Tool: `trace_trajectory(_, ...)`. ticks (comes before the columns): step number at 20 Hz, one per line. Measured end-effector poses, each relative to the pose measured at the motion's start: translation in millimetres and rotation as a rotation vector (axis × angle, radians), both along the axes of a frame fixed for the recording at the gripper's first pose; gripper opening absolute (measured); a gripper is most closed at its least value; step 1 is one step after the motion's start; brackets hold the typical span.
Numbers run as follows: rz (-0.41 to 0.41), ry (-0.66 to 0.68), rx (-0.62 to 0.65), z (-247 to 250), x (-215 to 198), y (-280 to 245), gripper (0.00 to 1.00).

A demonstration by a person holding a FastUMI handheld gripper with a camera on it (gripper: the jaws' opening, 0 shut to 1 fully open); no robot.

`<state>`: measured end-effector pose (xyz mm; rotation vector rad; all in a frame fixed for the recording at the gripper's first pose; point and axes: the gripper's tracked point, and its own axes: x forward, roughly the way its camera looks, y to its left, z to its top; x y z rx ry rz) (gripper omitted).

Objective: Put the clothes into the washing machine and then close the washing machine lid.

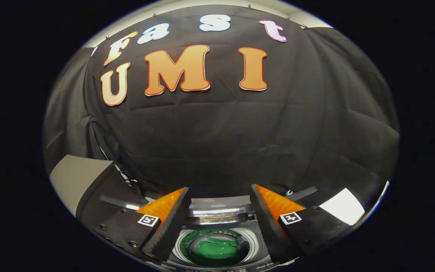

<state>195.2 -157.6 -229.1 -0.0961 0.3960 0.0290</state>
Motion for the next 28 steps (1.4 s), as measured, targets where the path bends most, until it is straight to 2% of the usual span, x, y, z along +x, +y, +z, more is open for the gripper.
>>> trace_trajectory(2, -0.013, 0.029, 0.001, -15.8, -16.4, -7.6, 1.0)
trace_trajectory(7, -0.101, 0.214, 0.095, -105.9, -72.2, -32.8, 1.0)
trace_trajectory(9, -0.115, 0.238, 0.099, -117.7, -87.1, -42.6, 1.0)
trace_trajectory(11, -0.121, 0.219, 0.094, -108.1, -93.8, -56.0, 0.99)
trace_trajectory(17, -0.112, 0.088, 0.091, -30.4, -94.3, -94.3, 0.99)
trace_trajectory(23, -0.074, -0.061, 0.079, 71.9, -84.4, -108.1, 0.99)
trace_trajectory(28, -0.056, -0.199, 0.088, 162.8, -105.0, -117.6, 0.99)
